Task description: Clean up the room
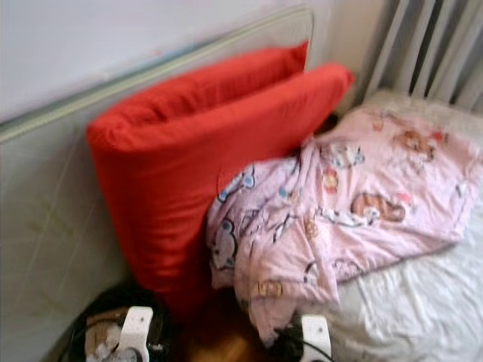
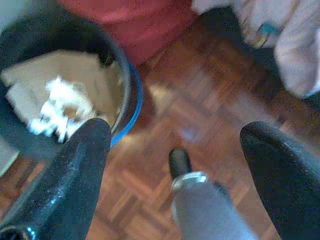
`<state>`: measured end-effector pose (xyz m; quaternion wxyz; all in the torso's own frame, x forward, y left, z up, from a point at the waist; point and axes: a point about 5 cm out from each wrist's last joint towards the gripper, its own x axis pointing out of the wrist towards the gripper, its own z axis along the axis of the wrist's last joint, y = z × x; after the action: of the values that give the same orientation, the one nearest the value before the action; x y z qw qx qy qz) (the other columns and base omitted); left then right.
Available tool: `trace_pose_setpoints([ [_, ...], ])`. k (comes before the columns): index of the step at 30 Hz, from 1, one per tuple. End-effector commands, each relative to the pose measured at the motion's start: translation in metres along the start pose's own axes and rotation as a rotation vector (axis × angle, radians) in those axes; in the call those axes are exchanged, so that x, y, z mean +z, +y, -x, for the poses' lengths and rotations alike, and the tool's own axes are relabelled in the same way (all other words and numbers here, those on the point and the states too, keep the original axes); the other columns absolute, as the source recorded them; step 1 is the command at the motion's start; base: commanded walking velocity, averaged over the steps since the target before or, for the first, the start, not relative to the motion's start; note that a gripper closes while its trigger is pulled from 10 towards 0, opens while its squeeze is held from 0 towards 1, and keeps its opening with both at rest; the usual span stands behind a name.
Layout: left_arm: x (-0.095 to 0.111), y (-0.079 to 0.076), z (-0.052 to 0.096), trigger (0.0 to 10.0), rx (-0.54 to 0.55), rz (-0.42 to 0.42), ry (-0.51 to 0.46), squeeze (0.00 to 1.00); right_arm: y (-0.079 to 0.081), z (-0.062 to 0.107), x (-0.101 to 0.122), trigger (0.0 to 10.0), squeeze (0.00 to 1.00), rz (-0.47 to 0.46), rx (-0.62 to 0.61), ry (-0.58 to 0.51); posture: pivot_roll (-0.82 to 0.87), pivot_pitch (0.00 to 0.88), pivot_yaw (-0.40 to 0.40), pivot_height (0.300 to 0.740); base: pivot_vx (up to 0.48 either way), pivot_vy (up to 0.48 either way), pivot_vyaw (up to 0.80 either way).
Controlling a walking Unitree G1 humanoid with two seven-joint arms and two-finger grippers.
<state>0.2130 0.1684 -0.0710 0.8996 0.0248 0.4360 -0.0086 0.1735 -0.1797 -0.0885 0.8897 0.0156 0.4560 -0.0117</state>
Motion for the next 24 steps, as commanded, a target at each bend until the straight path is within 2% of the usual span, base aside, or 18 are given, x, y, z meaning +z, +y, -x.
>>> trace_pose_setpoints([
  [1,-0.0058,-0.0053,0.0005,10.0,-0.014,-0.004,0.022,0.00,-0.0028,0.0007,-0.0028,10.0,0.00,-0.001,-0.009,0.012,-0.02,0.022,0.017,0.740,0.285,0.000,0.00],
  [12,-0.0058,-0.0053,0.0005,10.0,-0.014,-0.004,0.022,0.00,-0.0028,0.0007,-0.0028,10.0,0.00,-0.001,-0.009,0.012,-0.02,0.022,0.017,0.740,0.285,0.000,0.00],
  [16,-0.0057,-0.0039,0.0006,10.0,-0.013,-0.009,0.020,0.00,-0.0013,0.0007,-0.0046,10.0,0.00,-0.034,-0.015,0.020,-0.02,0.013,0.024,0.740,0.273,0.000,-0.33],
  [24,-0.0050,-0.0039,0.0005,10.0,-0.009,-0.008,0.015,0.00,-0.0020,0.0007,-0.0040,10.0,0.00,-0.034,-0.023,0.015,-0.02,0.023,0.022,0.740,0.000,0.000,0.00],
])
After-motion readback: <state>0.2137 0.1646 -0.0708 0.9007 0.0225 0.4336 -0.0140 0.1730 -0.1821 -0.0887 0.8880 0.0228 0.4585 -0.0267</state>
